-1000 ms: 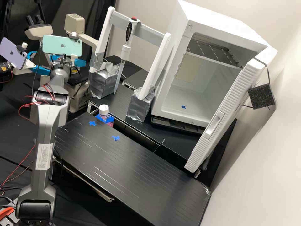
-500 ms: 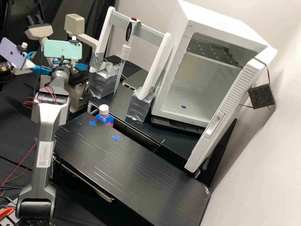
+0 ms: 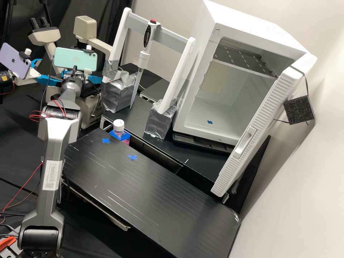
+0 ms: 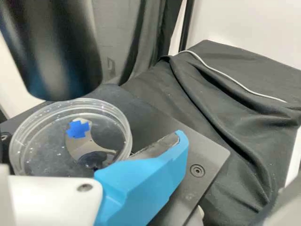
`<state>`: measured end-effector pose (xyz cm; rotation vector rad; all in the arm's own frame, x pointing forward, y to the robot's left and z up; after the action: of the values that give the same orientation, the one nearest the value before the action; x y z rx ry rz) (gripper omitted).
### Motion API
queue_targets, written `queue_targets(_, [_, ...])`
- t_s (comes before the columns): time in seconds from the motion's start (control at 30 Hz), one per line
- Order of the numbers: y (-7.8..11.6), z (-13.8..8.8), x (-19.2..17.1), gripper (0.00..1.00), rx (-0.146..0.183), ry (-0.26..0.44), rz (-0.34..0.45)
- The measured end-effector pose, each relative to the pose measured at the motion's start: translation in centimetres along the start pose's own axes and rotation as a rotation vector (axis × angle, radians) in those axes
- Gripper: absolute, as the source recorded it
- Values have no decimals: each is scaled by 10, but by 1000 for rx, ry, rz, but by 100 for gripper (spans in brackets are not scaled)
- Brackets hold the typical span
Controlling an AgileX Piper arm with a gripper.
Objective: Move the petri dish to the bench
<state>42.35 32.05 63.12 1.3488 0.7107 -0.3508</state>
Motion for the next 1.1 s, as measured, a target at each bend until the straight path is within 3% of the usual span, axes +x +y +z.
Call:
queue_targets(0.33, [-4, 4, 1, 100, 0, -9, 0])
queue_targets(0.63, [-10, 9, 2, 100, -46, -30, 30])
queue_targets(0.83, [-11, 9, 2, 100, -39, -27, 22])
queue_targets(0.87, [-11, 9, 2, 0, -30, -25, 18])
queue_targets(1.1, [-13, 8, 2, 0, -23, -17, 3])
